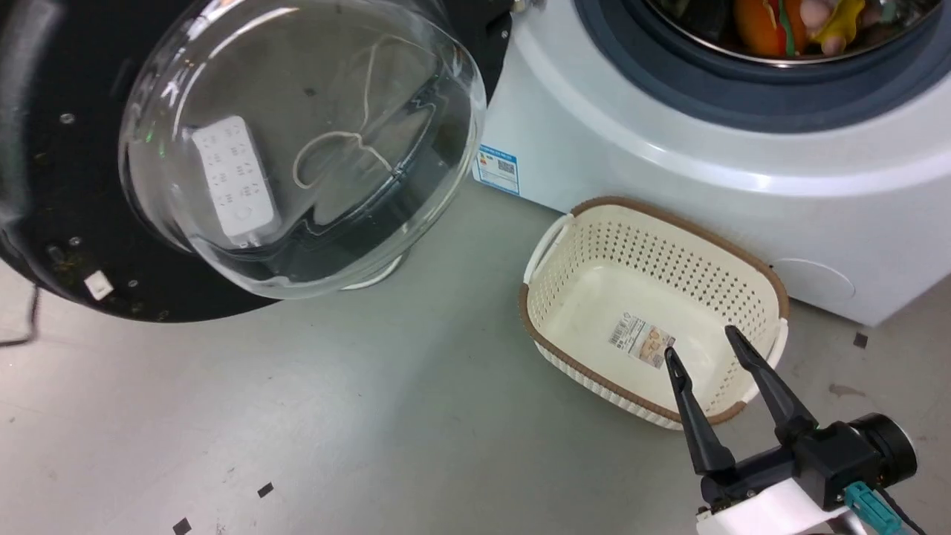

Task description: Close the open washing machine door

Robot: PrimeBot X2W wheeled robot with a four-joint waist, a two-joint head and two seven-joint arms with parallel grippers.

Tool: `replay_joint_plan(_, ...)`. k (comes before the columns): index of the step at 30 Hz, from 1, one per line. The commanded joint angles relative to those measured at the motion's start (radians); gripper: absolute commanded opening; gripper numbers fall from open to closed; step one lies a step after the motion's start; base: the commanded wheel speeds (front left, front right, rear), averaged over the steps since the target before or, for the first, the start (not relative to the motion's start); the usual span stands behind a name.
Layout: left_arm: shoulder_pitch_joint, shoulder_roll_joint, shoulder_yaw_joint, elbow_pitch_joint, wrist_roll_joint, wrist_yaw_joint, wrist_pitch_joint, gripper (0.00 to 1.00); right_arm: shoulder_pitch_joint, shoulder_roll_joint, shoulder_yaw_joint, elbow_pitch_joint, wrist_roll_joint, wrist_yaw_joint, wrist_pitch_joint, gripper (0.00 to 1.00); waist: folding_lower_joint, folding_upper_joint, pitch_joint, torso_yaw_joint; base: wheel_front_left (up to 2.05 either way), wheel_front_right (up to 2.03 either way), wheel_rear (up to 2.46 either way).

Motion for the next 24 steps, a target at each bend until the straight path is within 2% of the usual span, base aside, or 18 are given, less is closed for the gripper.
replay_joint_plan(1,-0.035,0.011,0.026,0.048,-0.066,0.016,0.066,0.0,-0.016,-0.009,0.004,-0.003,0.003,0.001,-0.01,1.0,-0.0002,0.0,0.008,-0.006,0.0,0.0,0.0)
replay_joint_plan(7,-0.048,-0.008,0.072,0.117,-0.174,0.027,0.175,0.0,-0.017,-0.014,0.004,-0.001,0.006,0.001,-0.01,1.0,-0.0002,0.0,0.012,-0.016,0.0,0.0,0.0)
replay_joint_plan(11,-0.016,-0.018,0.053,0.131,-0.22,0.0,0.294,0.0,-0.023,-0.02,0.004,0.0,0.003,0.001,-0.01,1.0,-0.0002,0.0,0.015,-0.022,0.0,0.0,0.0)
replay_joint_plan(18,0.066,-0.063,0.021,0.052,-0.309,-0.052,0.492,0.0,-0.023,-0.02,0.003,0.01,0.006,0.001,-0.01,1.0,-0.0002,0.0,-0.004,-0.03,0.0,0.0,0.0)
replay_joint_plan(24,0.164,-0.112,-0.004,-0.074,-0.385,-0.042,0.655,0.0,-0.005,-0.008,-0.003,0.025,0.007,0.001,-0.01,1.0,-0.0002,0.0,-0.053,-0.039,0.0,0.0,0.0)
